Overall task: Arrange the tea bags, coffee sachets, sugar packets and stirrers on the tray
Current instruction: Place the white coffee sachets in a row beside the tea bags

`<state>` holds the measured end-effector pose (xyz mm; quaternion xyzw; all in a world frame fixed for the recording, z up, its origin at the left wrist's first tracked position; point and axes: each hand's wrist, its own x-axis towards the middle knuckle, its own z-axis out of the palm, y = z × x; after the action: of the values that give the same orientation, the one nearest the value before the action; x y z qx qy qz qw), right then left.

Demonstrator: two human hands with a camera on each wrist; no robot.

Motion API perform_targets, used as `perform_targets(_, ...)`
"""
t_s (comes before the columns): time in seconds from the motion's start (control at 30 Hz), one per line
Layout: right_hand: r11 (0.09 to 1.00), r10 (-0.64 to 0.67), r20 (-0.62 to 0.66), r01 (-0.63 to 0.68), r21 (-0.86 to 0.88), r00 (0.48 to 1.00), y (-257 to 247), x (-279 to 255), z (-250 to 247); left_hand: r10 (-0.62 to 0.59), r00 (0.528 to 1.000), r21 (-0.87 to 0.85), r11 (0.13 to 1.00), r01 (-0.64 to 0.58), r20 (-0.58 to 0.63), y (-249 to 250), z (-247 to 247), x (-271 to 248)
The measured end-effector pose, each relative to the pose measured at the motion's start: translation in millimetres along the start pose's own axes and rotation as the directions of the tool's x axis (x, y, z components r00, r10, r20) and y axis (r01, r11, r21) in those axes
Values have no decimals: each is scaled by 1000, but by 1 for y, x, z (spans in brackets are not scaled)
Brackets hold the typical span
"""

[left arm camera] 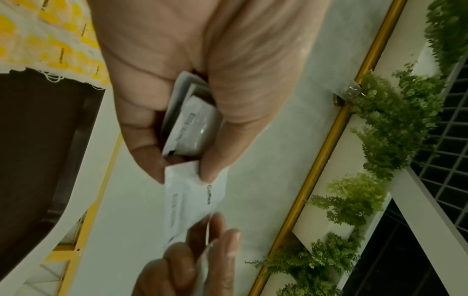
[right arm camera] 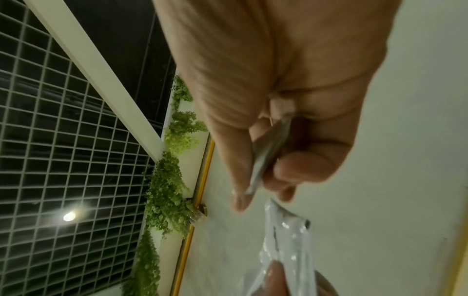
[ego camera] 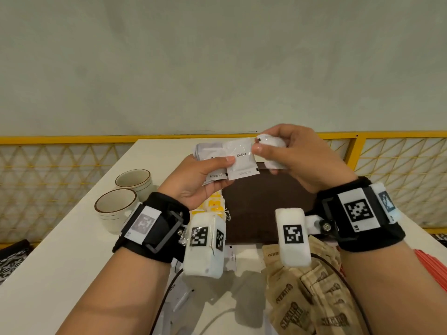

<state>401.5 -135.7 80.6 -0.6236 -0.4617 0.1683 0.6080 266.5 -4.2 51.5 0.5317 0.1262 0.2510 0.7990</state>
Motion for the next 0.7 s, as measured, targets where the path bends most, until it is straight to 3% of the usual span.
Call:
perform_targets(0.17, 970, -69, 19, 72, -231, 997, 8, 2, 15, -12, 997, -129, 991, 22, 78, -4, 7, -1)
perform_targets(0.3, 986, -22, 151, 47, -162, 988, 10, -3, 30, -10, 993, -159, 987, 29, 117, -10, 12, -1)
perform_targets(0.47, 994, 104, 223, -107, 1, 969, 1, -3, 23, -27, 1000, -225, 974, 27, 1, -8, 6, 5)
perform_targets(0.6, 995, -3, 217, 23, -94, 976, 3, -2, 9, -51, 998, -315, 948, 35, -43, -2, 2, 6)
perform_targets(0.7, 996, -68, 120, 74, -51, 990, 2, -1, 5, -113, 992, -302, 949, 92, -53, -1, 2, 7)
